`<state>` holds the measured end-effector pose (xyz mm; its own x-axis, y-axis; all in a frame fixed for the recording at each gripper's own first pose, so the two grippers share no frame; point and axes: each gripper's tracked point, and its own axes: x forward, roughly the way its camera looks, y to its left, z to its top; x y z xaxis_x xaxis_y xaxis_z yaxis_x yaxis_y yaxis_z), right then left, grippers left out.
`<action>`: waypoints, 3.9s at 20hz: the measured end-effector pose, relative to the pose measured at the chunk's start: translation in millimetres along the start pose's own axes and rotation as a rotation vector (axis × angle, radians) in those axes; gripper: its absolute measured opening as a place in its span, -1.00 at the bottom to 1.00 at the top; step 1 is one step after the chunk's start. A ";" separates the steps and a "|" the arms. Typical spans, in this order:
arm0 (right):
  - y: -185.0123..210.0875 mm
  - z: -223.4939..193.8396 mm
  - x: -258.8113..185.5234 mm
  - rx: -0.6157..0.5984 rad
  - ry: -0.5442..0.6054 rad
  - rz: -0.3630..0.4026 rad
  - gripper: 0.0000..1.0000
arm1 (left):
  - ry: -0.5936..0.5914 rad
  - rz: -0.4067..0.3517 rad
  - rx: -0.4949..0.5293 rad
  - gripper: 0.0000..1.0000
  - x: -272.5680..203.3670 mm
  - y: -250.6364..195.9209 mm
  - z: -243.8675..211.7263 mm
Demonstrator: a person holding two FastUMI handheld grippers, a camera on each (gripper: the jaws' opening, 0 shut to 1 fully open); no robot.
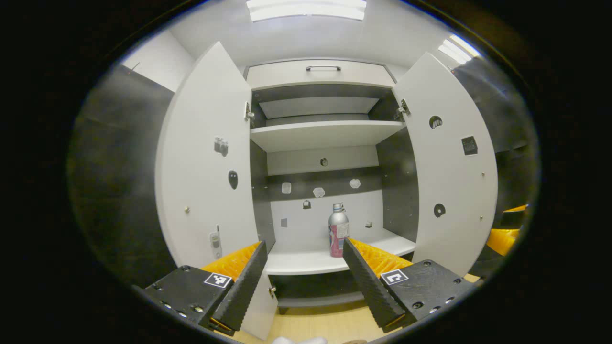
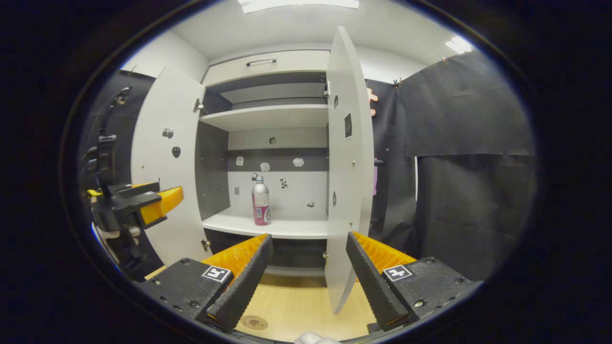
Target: Grasp the bottle in the cabinet with the left hand and place it on the coaster, then close the right door with the right hand and the left door with the left hand.
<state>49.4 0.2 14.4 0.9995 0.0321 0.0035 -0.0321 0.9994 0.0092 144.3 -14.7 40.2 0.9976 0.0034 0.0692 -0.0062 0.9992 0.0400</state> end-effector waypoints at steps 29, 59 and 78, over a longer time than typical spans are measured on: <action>-18.2 0.6 6.3 -0.070 0.028 -0.056 1.00 | 0.044 -0.102 -0.028 0.59 200.7 -80.8 -42.5; -44.1 -73.5 -51.3 -0.108 0.257 -0.106 1.00 | 0.135 -0.326 -0.100 0.67 -102.1 -124.4 -341.1; -27.5 -73.9 -56.7 -0.079 0.227 -0.069 1.00 | 0.111 -0.316 -0.050 0.97 -115.0 -110.3 -284.5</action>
<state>-6.1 -28.3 -60.0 0.9746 -0.0434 -0.2195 0.0272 0.9967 -0.0764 49.8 -113.9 -255.7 0.9511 -0.3052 -0.0476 0.3052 0.9523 -0.0069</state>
